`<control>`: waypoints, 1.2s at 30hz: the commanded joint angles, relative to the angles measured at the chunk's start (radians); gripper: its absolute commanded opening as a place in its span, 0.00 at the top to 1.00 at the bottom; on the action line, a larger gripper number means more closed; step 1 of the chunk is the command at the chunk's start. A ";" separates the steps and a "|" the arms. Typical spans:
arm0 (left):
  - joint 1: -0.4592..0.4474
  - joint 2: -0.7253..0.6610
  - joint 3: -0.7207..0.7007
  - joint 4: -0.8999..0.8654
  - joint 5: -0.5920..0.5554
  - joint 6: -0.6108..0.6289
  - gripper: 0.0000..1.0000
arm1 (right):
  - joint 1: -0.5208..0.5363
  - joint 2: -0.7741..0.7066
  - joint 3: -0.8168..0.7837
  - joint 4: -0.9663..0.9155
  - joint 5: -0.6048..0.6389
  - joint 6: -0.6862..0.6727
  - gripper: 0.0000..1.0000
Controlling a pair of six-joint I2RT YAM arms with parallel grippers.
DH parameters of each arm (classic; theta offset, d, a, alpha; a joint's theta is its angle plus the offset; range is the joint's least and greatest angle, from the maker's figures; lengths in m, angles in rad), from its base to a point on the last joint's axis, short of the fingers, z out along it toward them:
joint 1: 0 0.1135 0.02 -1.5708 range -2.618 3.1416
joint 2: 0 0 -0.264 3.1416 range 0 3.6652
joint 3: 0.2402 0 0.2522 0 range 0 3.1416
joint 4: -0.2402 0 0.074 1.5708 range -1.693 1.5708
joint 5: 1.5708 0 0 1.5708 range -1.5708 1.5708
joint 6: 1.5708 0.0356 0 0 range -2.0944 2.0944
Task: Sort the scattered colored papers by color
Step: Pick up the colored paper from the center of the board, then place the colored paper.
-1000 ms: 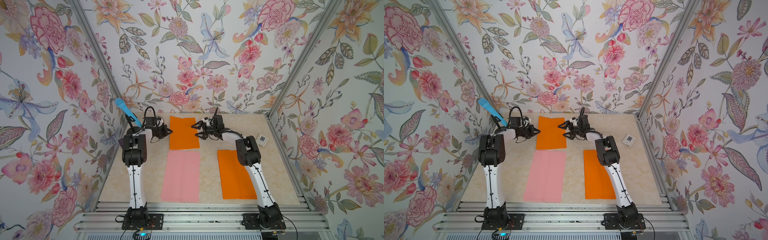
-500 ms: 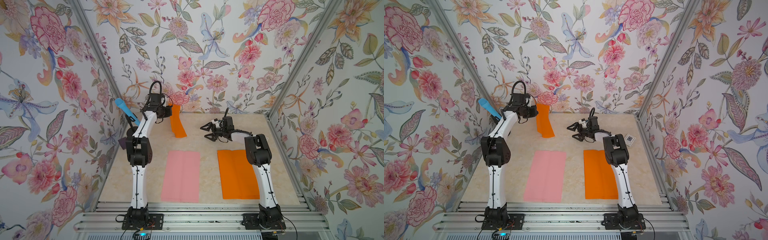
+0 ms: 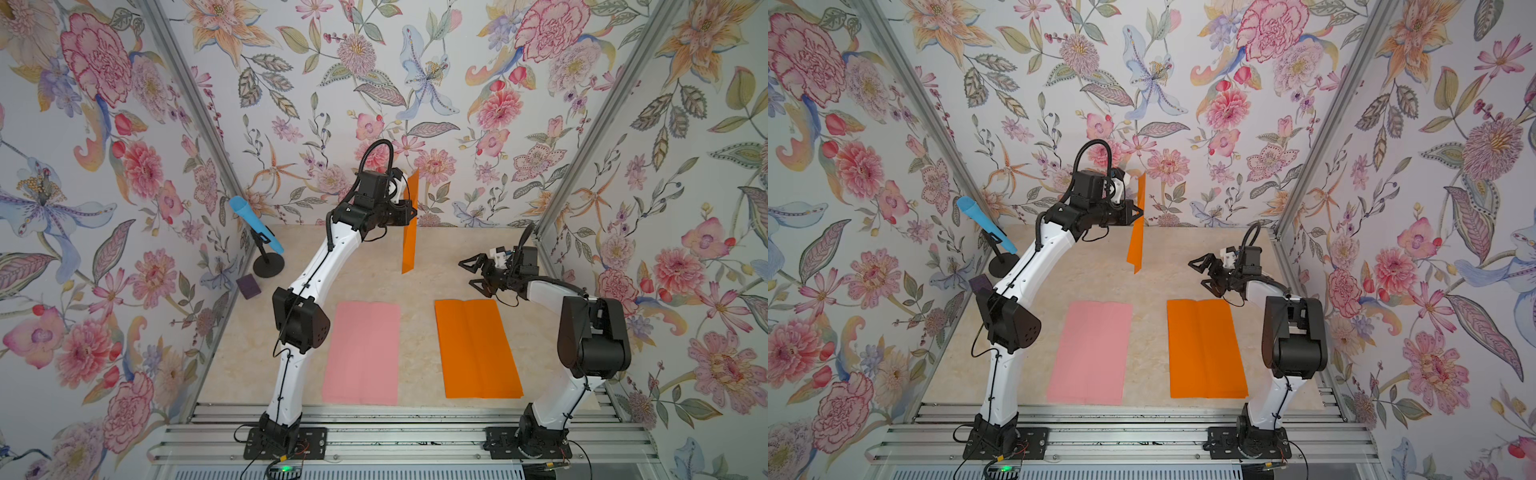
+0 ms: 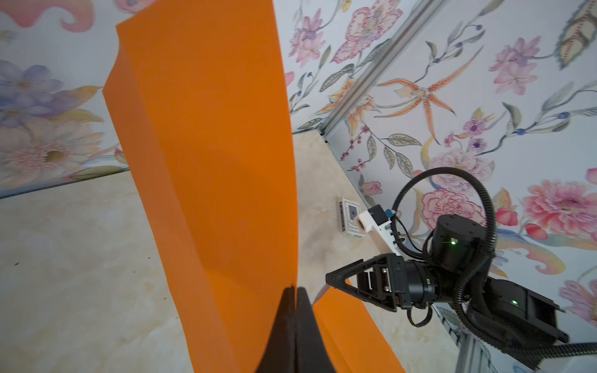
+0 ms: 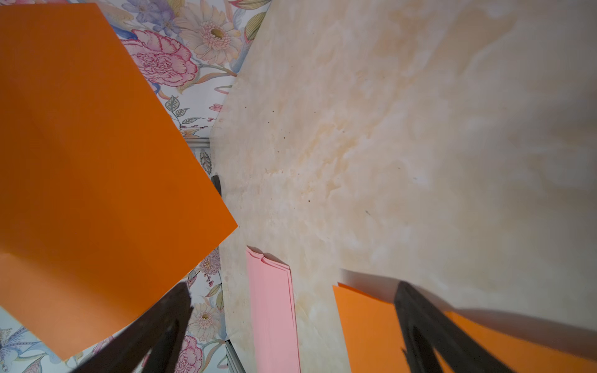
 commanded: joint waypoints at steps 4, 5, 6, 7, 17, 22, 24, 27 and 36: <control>-0.188 -0.118 -0.129 0.301 0.063 -0.202 1.00 | -0.194 -0.251 -0.213 -0.061 -0.011 -0.011 0.00; -0.219 -0.141 -0.186 0.383 0.074 -0.240 1.00 | -0.214 -0.294 -0.223 -0.093 -0.010 -0.024 0.00; -0.242 -0.168 -0.238 0.450 0.074 -0.271 1.00 | -0.224 -0.328 -0.220 -0.144 0.000 -0.046 0.00; -0.267 -0.202 -0.299 0.521 0.060 -0.298 1.00 | -0.233 -0.362 -0.209 -0.211 0.004 -0.085 0.00; -0.382 -0.571 -1.365 1.450 -0.205 -0.660 1.00 | -0.397 -0.647 -0.351 -0.326 0.139 -0.030 0.00; -0.469 -0.362 -1.498 1.747 -0.276 -0.776 1.00 | -0.445 -0.703 -0.404 -0.323 0.176 -0.004 0.00; -0.492 -0.254 -1.495 1.851 -0.303 -0.827 1.00 | -0.455 -0.704 -0.415 -0.320 0.166 -0.010 0.00; -0.514 -0.144 -1.475 1.868 -0.323 -0.902 1.00 | -0.456 -0.690 -0.424 -0.322 0.133 -0.028 0.00; -0.523 -0.173 -1.485 1.645 -0.357 -0.805 1.00 | -0.434 -0.684 -0.450 -0.328 0.126 -0.086 0.00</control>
